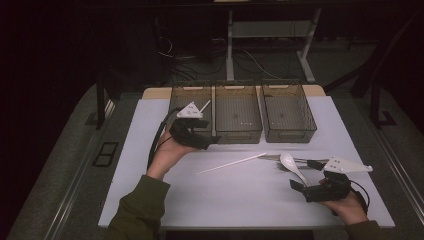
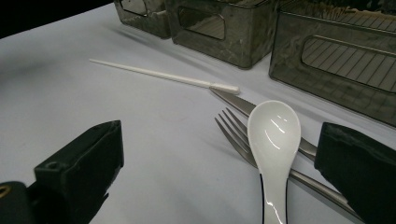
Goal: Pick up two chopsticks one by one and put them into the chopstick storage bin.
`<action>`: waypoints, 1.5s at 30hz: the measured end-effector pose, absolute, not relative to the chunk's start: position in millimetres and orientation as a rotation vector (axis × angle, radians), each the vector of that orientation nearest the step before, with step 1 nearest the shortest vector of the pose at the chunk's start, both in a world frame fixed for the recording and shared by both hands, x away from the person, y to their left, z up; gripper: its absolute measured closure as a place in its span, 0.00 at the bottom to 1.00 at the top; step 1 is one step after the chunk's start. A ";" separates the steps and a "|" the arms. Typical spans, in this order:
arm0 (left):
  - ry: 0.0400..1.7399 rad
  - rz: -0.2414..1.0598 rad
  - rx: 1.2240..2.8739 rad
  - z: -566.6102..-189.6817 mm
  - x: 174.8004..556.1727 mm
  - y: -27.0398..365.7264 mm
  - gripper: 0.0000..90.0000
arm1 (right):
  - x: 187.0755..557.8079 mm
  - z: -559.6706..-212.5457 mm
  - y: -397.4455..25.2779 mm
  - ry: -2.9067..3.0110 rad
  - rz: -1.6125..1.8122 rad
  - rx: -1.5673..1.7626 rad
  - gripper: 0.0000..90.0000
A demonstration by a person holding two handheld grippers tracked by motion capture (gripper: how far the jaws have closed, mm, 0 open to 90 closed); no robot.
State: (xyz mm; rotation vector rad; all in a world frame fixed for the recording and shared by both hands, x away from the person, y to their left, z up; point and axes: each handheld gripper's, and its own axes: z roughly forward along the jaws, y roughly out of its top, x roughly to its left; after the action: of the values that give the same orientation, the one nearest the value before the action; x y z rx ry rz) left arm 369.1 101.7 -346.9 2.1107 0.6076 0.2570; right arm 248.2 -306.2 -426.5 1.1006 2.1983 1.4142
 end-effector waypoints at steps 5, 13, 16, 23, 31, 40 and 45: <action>0.572 0.259 2.111 -359.1 360.4 95.6 0.36 | 246.8 -425.8 -305.7 2.204 1.416 1.108 0.01; 0.530 0.245 2.107 -374.9 351.4 87.6 0.47 | 245.5 -425.0 -305.1 2.200 1.419 1.088 0.01; 0.516 0.227 2.123 -381.3 350.9 83.2 0.52 | 245.3 -424.9 -305.2 2.199 1.417 1.084 0.01; 0.512 0.191 2.151 -395.4 354.3 74.0 0.61 | 245.7 -425.2 -305.2 2.202 1.414 1.088 0.01; 0.502 0.167 2.176 -407.5 356.5 64.3 0.69 | 246.6 -425.6 -306.2 2.200 1.416 1.095 0.01; 0.499 0.137 2.225 -422.6 360.6 54.2 0.76 | 246.8 -425.7 -306.5 2.200 1.412 1.096 0.01; 0.497 0.117 2.258 -432.9 363.3 49.2 0.79 | 246.5 -425.6 -306.4 2.200 1.411 1.098 0.01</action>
State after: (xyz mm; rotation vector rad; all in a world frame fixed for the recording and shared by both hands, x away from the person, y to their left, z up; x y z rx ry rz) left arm 363.3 49.2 -432.9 2.2576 0.4974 0.1168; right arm 246.5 -306.4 -425.6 1.0978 2.1997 1.4114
